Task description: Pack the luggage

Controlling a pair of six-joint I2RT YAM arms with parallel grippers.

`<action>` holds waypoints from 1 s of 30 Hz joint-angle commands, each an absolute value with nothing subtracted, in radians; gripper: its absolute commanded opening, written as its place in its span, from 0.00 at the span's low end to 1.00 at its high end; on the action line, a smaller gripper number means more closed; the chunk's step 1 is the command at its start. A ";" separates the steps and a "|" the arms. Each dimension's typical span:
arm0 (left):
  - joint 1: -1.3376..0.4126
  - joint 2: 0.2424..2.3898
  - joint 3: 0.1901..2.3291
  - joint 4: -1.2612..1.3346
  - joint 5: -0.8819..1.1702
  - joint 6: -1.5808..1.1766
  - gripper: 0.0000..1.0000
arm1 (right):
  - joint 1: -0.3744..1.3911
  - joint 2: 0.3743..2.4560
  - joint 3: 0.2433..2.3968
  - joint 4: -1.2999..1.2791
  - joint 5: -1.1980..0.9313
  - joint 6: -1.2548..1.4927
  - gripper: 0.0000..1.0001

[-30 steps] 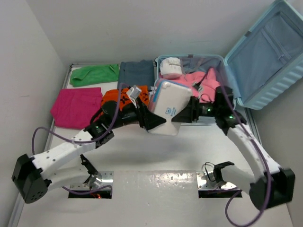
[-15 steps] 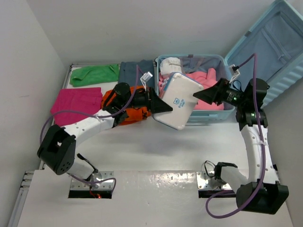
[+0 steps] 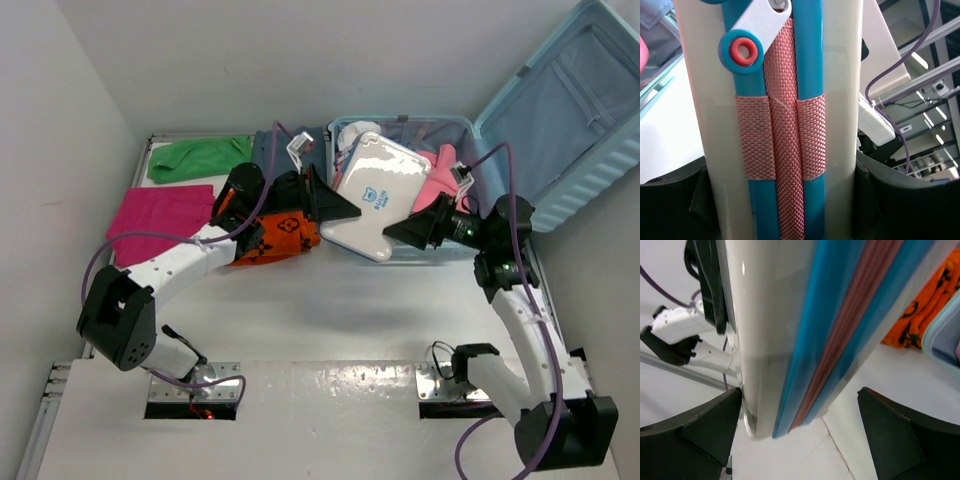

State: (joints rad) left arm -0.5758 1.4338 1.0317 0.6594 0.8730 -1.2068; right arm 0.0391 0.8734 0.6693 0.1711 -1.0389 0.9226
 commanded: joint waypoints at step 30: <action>-0.075 1.321 1.155 0.233 0.733 -0.876 0.94 | -0.139 1.097 1.297 -0.380 -0.897 0.259 0.00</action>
State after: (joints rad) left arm -0.2001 1.3609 1.0855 0.3389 0.7914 -1.0012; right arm -0.0544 1.1133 1.1416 -0.2153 -0.9432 0.5625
